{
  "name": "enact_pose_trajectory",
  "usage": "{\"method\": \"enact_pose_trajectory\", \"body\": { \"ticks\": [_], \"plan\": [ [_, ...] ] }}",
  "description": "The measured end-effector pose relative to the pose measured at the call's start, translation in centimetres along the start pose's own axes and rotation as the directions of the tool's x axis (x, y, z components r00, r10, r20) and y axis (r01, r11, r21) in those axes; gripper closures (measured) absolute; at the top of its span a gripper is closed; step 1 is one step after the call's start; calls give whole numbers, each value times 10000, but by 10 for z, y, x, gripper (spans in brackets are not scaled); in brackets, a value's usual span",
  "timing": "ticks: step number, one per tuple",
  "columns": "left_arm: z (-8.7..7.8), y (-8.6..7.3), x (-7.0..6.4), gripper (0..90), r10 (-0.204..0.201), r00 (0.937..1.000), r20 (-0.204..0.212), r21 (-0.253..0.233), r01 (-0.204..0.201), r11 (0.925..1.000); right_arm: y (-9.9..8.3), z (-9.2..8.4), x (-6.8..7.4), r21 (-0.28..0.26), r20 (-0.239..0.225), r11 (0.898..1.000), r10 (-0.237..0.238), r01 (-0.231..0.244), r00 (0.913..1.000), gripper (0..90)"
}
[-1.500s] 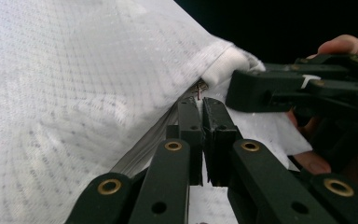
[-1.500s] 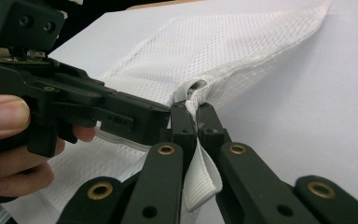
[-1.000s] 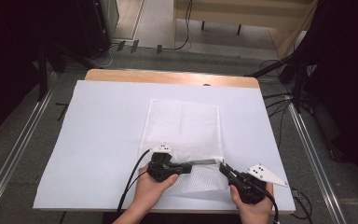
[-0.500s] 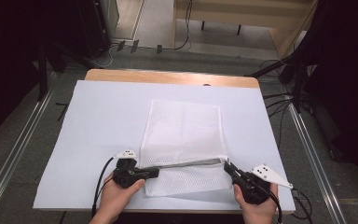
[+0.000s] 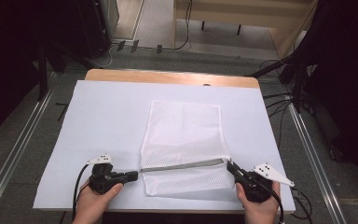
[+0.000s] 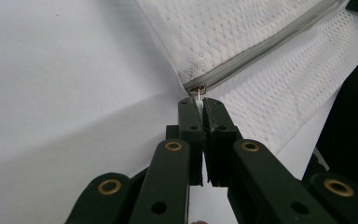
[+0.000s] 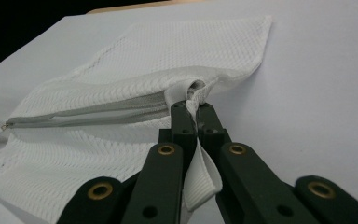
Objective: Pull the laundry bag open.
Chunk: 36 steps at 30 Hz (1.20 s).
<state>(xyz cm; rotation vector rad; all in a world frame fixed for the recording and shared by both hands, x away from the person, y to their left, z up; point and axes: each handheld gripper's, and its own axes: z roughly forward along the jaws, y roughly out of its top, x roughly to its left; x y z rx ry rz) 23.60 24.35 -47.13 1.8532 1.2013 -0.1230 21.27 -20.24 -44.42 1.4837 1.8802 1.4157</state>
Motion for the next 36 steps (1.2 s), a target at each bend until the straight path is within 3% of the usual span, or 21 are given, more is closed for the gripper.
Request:
{"method": "enact_pose_trajectory", "body": {
  "ticks": [5,13,15,22,24,27,28,31,36],
  "plan": [
    [-7,-2,-2,883,209,9994,-266,-62,-211,9998,-1,2,3,82,56,9998,-165,164,9998,900],
    [-13,-3,-2,882,158,9998,-152,-240,-162,9996,-4,4,5,237,202,9995,-198,193,9996,900],
    [-14,-4,0,881,72,9998,210,-342,-65,9994,-5,3,4,199,112,9997,-129,127,9999,900],
    [-17,-4,-4,866,166,9994,318,-700,-144,9974,-8,2,2,513,-298,9987,70,-54,9995,897],
    [-17,-3,-5,781,123,9997,229,-901,-102,9959,-8,4,1,726,-510,9972,221,-183,9985,884],
    [-18,-3,-7,670,165,9998,108,-1122,-152,9936,-11,8,-1,1177,-663,9922,487,-407,9966,710],
    [-17,-2,-7,670,118,9999,5,-1213,-116,9926,-11,8,-1,1177,-663,9922,487,-407,9966,710],
    [-16,-3,-8,590,-59,9996,-261,-1252,26,9921,-14,8,-3,1209,-10,9913,524,-519,9986,544],
    [-15,-6,-13,568,-45,9986,-522,-1288,-22,9917,-15,4,-9,1110,437,9917,608,-653,9972,531]
  ]
}}
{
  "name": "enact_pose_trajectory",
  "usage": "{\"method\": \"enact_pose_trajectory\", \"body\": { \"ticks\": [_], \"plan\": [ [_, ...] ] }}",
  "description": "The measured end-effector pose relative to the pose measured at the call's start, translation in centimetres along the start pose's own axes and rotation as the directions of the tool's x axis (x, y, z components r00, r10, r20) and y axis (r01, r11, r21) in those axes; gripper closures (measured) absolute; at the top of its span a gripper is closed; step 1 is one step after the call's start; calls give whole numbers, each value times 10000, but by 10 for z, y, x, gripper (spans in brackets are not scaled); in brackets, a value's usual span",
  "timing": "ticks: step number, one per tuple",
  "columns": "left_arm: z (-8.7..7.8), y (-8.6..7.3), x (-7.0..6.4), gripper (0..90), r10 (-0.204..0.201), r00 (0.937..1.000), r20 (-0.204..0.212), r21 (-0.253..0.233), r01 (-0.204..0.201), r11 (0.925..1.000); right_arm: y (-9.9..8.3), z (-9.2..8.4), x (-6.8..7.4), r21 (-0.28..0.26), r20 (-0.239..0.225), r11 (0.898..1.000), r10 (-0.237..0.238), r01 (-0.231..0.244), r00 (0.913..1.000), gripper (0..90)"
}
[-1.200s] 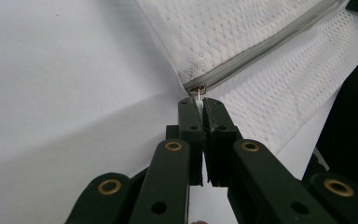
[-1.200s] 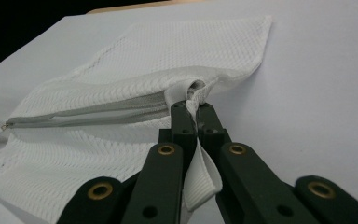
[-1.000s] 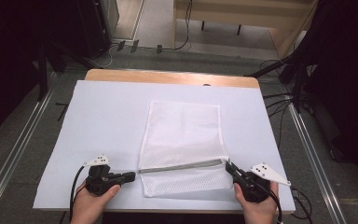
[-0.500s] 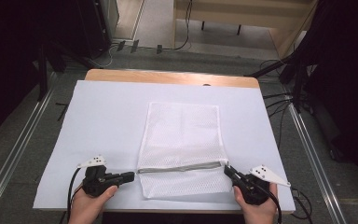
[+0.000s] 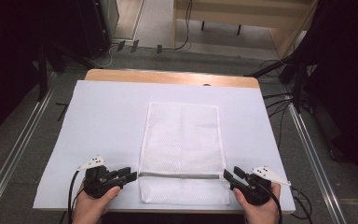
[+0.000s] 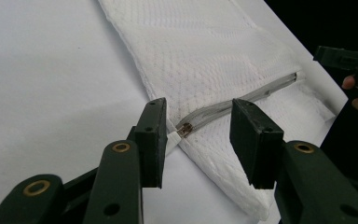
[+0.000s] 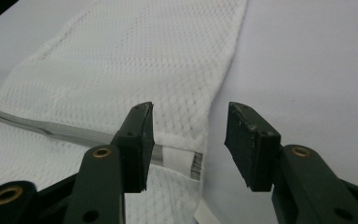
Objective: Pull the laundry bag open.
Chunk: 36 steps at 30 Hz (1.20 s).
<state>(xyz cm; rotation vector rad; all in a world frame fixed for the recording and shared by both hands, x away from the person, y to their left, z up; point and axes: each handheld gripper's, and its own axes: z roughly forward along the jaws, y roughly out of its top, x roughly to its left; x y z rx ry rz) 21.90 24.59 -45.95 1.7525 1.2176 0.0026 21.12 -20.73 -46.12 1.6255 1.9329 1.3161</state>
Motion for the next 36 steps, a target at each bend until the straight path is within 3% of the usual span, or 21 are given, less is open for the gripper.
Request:
{"method": "enact_pose_trajectory", "body": {
  "ticks": [5,9,10,11,12,13,14,16,18,19,22,29,30,31,32,34,35,36],
  "plan": [
    [-3,-1,-3,553,330,9990,-313,-459,-344,9984,-4,-5,-4,-158,-3,9988,-471,470,9989,571],
    [-9,1,2,444,397,9969,-686,-1093,-470,9929,-2,-8,-7,-420,70,9965,-726,728,9973,527],
    [-12,2,4,394,445,9939,-1012,-1371,-583,9888,-1,-8,-9,-504,33,9962,-707,708,9975,504],
    [-13,3,4,282,454,9916,-1215,-1508,-636,9865,0,-8,-14,-702,50,9943,-804,805,9968,461],
    [-18,5,6,240,626,9849,-1616,-1730,-908,9807,0,-9,-16,-842,27,9927,-866,865,9962,432],
    [-18,5,6,208,626,9849,-1616,-1730,-908,9807,0,-9,-16,-842,27,9927,-866,865,9962,432],
    [-20,5,7,177,719,9810,-1801,-1878,-1061,9765,1,-10,-21,-1187,10,9884,-953,948,9954,382],
    [-26,7,9,147,839,9752,-2050,-2001,-1257,9717,2,-11,-24,-1305,-53,9865,-1003,987,9949,362],
    [-30,7,11,131,994,9788,-1791,-2129,-1372,9674,4,-14,-30,-1449,-41,9842,-1035,1019,9946,327],
    [-36,7,12,122,1136,9815,-1541,-2374,-1484,9600,6,-17,-34,-1558,33,9825,-1027,1020,9947,308],
    [-42,7,15,96,1311,9809,-1440,-2590,-1653,9516,8,-21,-39,-1701,61,9808,-955,952,9954,296],
    [-54,9,28,92,1762,9564,-2331,-2574,-2354,9372,11,-33,-57,-2218,303,9696,-988,1031,9946,262],
    [-56,9,30,92,1778,9526,-2467,-2528,-2404,9372,11,-35,-62,-2195,552,9688,-1056,1152,9929,258],
    [-57,9,35,92,1804,9441,-2760,-2401,-2494,9381,11,-36,-64,-2144,566,9705,-1005,1104,9933,245],
    [-58,9,37,92,1756,9409,-2895,-2372,-2483,9392,11,-38,-66,-2182,524,9695,-1023,1113,9934,208],
    [-60,9,40,92,1664,9414,-2934,-2370,-2403,9413,11,-39,-68,-2236,401,9690,-986,1051,9943,184],
    [-65,9,45,64,1429,9501,-2772,-2616,-2178,9403,12,-42,-71,-2338,351,9666,-993,1048,9944,153],
    [-65,9,45,8,1429,9501,-2772,-2616,-2178,9403,12,-44,-71,-2414,311,9652,-959,1006,9949,152]
  ]
}}
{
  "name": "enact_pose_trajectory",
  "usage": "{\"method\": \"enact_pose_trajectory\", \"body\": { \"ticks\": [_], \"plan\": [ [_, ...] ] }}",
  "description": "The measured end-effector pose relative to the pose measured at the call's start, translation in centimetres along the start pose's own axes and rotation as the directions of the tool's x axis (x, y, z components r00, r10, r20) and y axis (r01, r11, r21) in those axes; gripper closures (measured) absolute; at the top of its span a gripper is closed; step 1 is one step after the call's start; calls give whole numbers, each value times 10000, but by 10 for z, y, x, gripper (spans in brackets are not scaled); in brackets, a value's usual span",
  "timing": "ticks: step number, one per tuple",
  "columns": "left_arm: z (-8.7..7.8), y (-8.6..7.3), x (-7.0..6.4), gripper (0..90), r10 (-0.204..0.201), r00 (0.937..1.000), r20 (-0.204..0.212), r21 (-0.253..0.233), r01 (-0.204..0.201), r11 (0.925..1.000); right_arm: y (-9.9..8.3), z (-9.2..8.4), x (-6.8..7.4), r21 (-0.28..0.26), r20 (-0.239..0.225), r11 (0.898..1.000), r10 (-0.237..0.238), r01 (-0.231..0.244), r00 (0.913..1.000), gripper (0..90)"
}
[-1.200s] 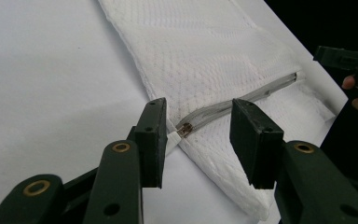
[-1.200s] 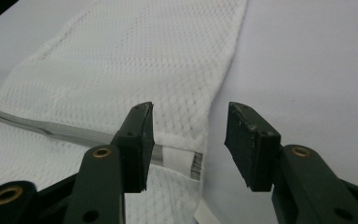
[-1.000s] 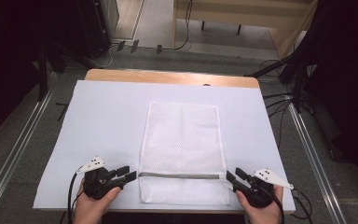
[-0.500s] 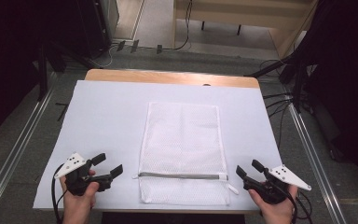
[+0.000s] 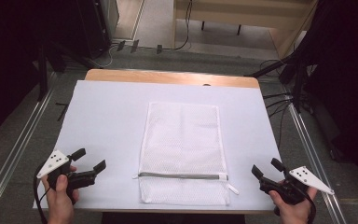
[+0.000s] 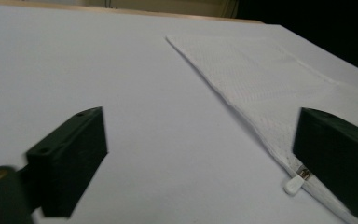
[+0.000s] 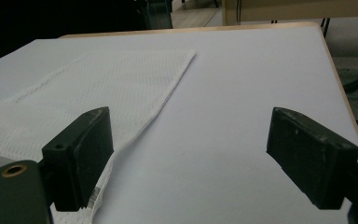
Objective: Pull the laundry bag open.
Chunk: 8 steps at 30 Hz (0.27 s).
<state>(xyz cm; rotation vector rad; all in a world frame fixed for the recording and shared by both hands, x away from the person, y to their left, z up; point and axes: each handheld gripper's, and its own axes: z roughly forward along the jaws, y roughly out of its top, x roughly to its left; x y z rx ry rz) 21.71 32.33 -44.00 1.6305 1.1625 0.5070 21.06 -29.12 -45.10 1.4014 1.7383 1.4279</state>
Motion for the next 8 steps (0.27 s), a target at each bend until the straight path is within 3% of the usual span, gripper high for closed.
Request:
{"method": "enact_pose_trajectory", "body": {
  "ticks": [8],
  "plan": [
    [-5,0,9,0,-187,9997,-166,-156,184,9997,-1,1,0,105,306,9998,-190,187,9994,152]
  ]
}}
